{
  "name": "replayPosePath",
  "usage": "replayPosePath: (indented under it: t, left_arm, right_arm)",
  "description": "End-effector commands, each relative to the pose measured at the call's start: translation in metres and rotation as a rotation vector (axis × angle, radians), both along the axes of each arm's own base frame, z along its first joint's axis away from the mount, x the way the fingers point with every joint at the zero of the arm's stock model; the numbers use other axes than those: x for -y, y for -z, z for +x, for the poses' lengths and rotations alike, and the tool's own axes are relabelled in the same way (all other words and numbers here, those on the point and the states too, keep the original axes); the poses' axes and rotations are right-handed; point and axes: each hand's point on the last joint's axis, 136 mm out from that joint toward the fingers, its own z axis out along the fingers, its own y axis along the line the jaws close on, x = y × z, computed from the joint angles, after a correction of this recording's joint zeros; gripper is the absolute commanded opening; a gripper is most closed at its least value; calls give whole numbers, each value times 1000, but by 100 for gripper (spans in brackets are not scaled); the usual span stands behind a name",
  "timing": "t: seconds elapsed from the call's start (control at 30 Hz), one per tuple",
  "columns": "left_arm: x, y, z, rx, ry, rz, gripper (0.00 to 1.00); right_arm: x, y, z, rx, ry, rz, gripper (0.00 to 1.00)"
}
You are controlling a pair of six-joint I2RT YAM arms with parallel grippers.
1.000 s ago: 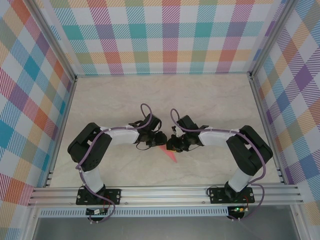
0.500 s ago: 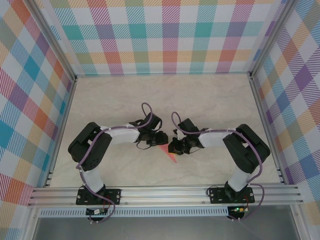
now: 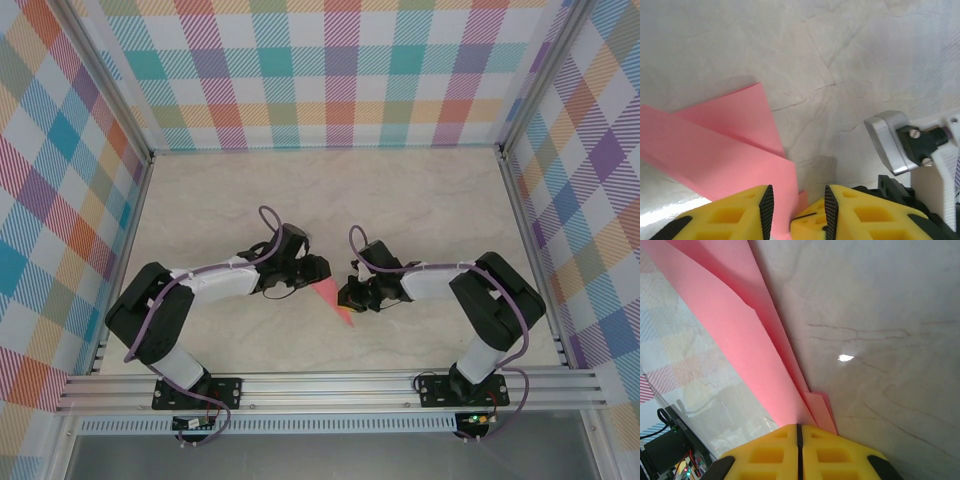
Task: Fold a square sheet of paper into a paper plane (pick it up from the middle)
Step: Fold the wing for the fifth time at the center of the table.
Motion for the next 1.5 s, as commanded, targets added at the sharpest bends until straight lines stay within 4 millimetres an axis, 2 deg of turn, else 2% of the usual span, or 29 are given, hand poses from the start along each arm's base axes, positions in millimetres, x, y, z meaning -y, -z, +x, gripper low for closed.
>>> replayPosePath:
  t: [0.0, 0.23, 0.37, 0.6, 0.77, 1.27, 1.47]
  left_arm:
    - [2, 5, 2, -17, -38, -40, 33]
    - [11, 21, 9, -36, -56, -66, 33]
    - [9, 34, 11, -51, -68, -42, 32]
    - [-14, 54, 9, -62, -116, 50, 31]
    - [-33, 62, 14, -70, -156, 82, 31]
    - [-63, 50, 44, -51, -211, 88, 33]
    - [-73, 32, 51, -26, -211, 102, 34]
  right_arm:
    - [22, 22, -18, -90, 52, -101, 8]
    - [20, 22, -19, -91, 49, -91, 9]
    - [22, 23, -19, -93, 50, -100, 9]
    - [28, 28, -23, -104, 51, -133, 9]
    - [29, 29, -25, -109, 42, -134, 9]
    - [24, 23, -25, -100, 21, -105, 9]
    - [20, 20, -22, -97, 23, -85, 9]
